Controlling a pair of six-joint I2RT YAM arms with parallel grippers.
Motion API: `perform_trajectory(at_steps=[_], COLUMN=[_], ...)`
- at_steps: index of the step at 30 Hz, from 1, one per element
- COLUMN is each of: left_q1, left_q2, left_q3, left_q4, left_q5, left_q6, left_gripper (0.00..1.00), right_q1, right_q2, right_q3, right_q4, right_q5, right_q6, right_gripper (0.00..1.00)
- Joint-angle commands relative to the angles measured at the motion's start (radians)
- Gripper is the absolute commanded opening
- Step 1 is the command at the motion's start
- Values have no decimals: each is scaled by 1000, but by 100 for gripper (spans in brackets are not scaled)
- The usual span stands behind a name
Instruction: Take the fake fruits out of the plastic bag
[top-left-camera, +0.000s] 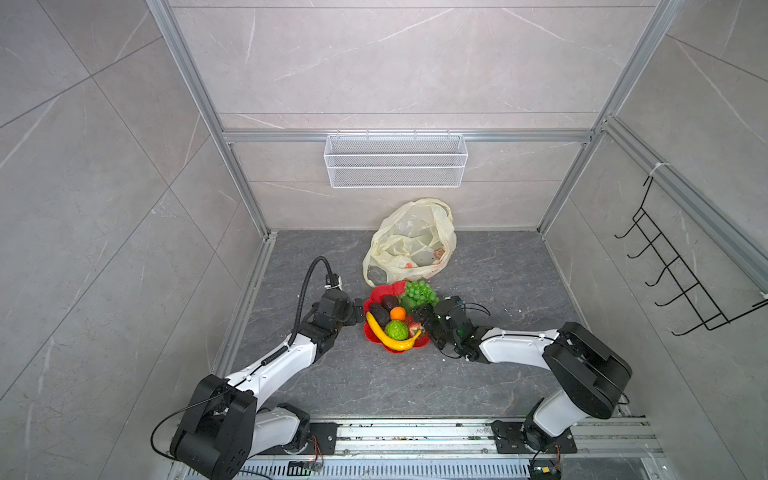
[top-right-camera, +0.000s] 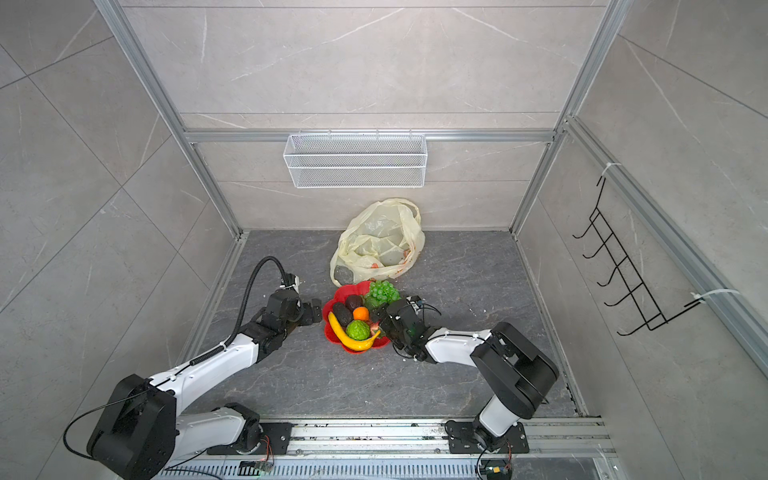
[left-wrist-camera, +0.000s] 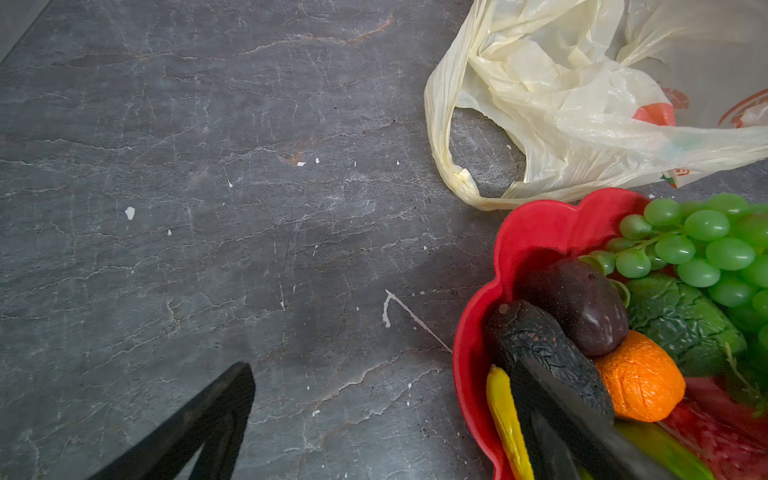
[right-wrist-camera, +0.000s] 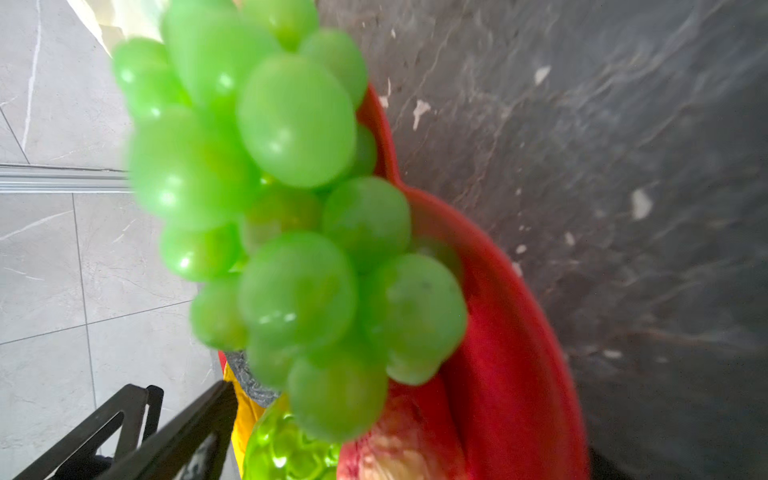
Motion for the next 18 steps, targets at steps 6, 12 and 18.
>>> perform_trajectory(at_steps=[6,12,18], left_q1=[2,2,3], left_q2=[14,-43,-165], left_q3=[22,24,22], left_q4=[-27,-62,-80], left_q5=[-151,-275,-482], left_q6=[9,-2,4], left_gripper=[100,100,100], right_q1=[-3,-6,-8], right_q2=[-265,-466,-529], right_q3=[15,111,197], right_q4=[-347,-677,-716], right_q5=[33,250,598], right_q6=[-152,-454,-761], right_gripper=[100,100,100])
